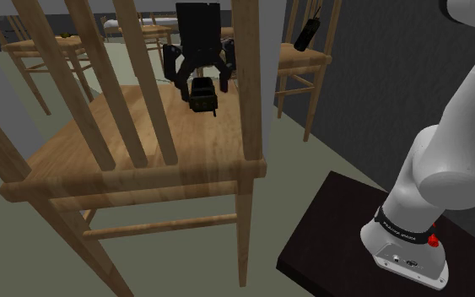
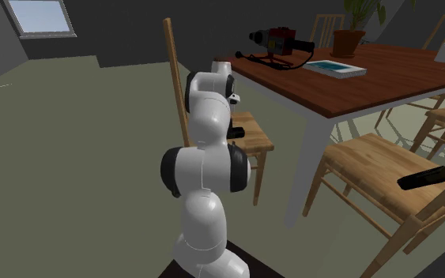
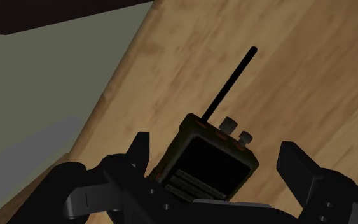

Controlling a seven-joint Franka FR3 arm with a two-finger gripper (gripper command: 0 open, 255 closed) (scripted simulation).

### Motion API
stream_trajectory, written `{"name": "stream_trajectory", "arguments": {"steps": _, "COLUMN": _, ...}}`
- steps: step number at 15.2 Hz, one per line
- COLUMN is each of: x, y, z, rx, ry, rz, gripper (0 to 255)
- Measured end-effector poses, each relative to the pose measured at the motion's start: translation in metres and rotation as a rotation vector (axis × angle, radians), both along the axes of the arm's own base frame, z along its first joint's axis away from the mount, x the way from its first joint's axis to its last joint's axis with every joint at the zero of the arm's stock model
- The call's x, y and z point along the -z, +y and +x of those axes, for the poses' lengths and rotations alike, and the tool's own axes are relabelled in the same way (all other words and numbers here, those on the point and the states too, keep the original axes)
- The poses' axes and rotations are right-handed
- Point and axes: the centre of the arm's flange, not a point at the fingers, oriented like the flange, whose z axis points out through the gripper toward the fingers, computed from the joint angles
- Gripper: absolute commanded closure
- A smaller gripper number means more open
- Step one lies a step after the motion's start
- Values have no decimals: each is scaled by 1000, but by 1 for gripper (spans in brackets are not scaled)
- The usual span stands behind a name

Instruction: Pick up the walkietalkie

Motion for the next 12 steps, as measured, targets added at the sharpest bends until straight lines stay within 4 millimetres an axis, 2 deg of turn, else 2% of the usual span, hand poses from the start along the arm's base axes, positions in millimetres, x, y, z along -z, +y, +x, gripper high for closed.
{"name": "stream_trajectory", "arguments": {"steps": 2, "x": 11, "y": 0, "z": 1, "rx": 0, "ry": 0, "rz": 0, "gripper": 0}}
{"name": "stream_trajectory", "arguments": {"steps": 3, "x": 13, "y": 0, "z": 1, "rx": 0, "ry": 0, "rz": 0, "gripper": 255}}
{"name": "stream_trajectory", "arguments": {"steps": 12, "x": 15, "y": 1, "z": 1, "rx": 0, "ry": -2, "rz": 0, "gripper": 255}}
